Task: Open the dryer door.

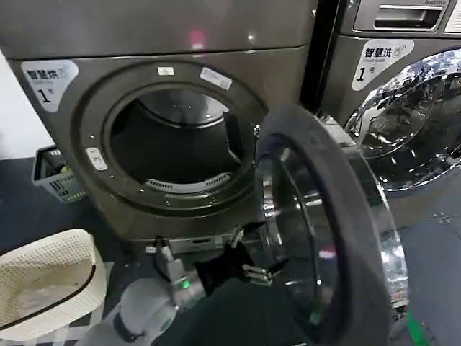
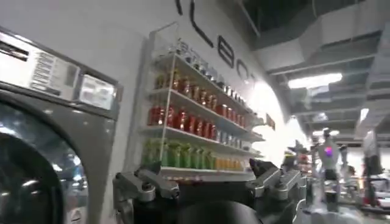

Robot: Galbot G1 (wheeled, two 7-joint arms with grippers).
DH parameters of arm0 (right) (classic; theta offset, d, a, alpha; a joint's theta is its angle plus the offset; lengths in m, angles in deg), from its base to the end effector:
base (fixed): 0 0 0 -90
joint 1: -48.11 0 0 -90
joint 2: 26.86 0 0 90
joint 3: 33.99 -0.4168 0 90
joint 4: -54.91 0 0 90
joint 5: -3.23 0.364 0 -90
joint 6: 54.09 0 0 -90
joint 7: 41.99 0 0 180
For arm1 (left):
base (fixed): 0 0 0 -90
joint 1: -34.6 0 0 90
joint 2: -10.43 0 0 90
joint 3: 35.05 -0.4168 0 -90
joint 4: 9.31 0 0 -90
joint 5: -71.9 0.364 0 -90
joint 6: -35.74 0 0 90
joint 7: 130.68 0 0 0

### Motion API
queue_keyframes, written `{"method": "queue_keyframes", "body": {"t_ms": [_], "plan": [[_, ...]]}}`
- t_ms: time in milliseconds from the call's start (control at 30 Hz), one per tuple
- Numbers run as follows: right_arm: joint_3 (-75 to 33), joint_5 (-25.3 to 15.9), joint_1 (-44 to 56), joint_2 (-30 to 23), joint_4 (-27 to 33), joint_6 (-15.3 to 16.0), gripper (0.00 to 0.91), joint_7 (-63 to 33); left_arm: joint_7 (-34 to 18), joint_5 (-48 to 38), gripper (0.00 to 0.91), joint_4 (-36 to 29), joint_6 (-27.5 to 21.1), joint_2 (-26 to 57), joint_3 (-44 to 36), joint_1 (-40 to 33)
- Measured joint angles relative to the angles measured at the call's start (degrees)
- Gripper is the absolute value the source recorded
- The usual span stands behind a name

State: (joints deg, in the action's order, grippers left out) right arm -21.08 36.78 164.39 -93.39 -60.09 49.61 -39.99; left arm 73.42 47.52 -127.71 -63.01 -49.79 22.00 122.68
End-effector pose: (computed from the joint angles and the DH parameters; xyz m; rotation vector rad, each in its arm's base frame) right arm 0.0160 -0.3997 -0.1341 1.2329 2.5437 -0.3430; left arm 0.2785 -0.0301 -0.2888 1.6691 2.5984 0.0400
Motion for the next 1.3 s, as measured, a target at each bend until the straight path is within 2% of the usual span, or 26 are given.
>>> {"method": "queue_keyframes", "body": {"t_ms": [300,433,633,867,1000,1300], "plan": [[-4.4,0.3,3.1,-0.1,-1.0,0.0,0.907,-0.4,-1.0,-1.1,0.907,4.6,0.0,-2.7,-6.0,-6.8],[-5.6,-1.6,4.4,-0.2,-1.8,-0.1,0.907,-0.7,-2.2,-1.9,0.907,7.7,-0.5,-4.3,-8.9,-10.9],[-7.4,-1.9,5.4,0.0,-1.9,-0.2,0.907,-0.8,-2.4,-1.5,0.907,13.0,-0.3,-6.7,-13.9,-16.9],[-9.6,-1.7,6.3,0.0,-1.5,-0.1,0.907,-0.8,-3.5,-0.6,0.907,17.4,0.1,-9.7,-17.5,-20.8],[-10.8,-3.9,6.9,-0.1,-1.6,0.6,0.907,-1.0,-3.4,-0.4,0.907,19.5,0.8,-11.3,-18.9,-22.9],[-12.4,-5.4,7.3,0.0,-1.2,1.7,0.907,-2.6,-4.4,0.0,0.907,23.5,1.7,-13.8,-21.4,-26.6]]}}
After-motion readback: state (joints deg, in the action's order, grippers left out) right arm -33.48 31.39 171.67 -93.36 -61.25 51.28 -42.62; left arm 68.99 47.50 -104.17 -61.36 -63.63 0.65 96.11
